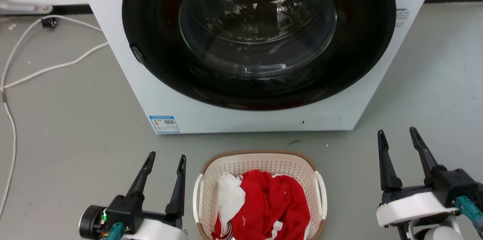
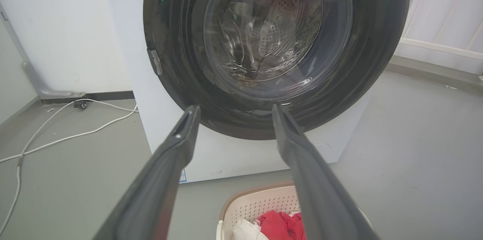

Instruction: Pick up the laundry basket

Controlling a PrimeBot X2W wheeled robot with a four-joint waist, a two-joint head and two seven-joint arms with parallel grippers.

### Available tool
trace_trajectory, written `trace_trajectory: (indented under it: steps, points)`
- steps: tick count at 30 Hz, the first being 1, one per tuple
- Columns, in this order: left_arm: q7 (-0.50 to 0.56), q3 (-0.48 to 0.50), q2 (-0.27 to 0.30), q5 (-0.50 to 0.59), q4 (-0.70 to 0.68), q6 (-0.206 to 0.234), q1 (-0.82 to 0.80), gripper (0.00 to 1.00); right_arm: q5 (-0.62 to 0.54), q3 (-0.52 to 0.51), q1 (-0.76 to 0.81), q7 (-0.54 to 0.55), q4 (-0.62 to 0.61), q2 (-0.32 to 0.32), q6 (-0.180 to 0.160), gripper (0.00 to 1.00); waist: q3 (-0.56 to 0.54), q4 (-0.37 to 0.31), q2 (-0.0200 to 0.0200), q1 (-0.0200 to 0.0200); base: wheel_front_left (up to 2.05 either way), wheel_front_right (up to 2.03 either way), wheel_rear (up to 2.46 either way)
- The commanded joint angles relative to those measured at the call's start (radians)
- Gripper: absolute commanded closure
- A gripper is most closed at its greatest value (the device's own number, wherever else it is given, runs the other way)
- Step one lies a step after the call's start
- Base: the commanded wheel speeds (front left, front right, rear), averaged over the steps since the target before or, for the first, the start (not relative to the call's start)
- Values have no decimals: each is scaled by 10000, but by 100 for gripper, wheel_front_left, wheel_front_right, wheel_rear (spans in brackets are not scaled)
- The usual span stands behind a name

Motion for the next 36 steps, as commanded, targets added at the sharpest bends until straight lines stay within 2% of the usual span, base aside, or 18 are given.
trace_trajectory:
  steps: [1, 8, 9, 15, 18, 20, 21, 28, 36]
  points:
    - [-24, 42, -12, 83, 79, -9, -207, 0, -97, -6, -222, -22, 75, -16, -3, 0, 374, -57, -1, 0, 0, 0, 0]
    - [-24, 188, 42, 246, 965, -13, -1272, 0, -244, 13, -1393, -21, 927, -13, -3, 0, 2087, -195, -1, 0, 0, 0, 0]
    - [-22, 206, 131, 284, 1454, -13, -1672, 0, -266, 86, -1837, -17, 1388, -11, -3, 0, 2589, -226, -1, 0, 0, 0, 0]
    - [-22, 95, 442, 271, 3085, -15, -2994, 0, -439, 324, -3163, 148, 3056, -14, -3, 0, 3859, -298, -1, 0, 0, 0, 0]
    - [-22, -30, 545, 237, 3768, -17, -3418, 0, -419, 371, -3546, 257, 3679, -11, -3, 0, 4187, -288, -1, 0, 0, 0, 0]
    - [-24, -187, 623, 158, 4491, -17, -3875, 0, -468, 384, -3934, 396, 4320, -11, -3, 0, 4490, -272, -1, 0, 0, 0, 0]
    - [-24, -387, 686, 104, 5271, -19, -4315, 0, -339, 382, -4301, 636, 5028, -11, -3, 0, 4753, -251, -1, 0, 0, 0, 0]
    - [-22, -837, 912, -61, 7425, -19, -5799, 0, -79, 684, -5572, 944, 6917, -10, -3, 0, 5591, -193, -1, 0, 0, 0, 0]
    - [-21, -1379, 843, -87, 9492, -20, -7204, 0, 218, 1044, -6716, 1334, 8716, -14, -3, 0, 6260, -37, -1, 0, 0, 0, 0]
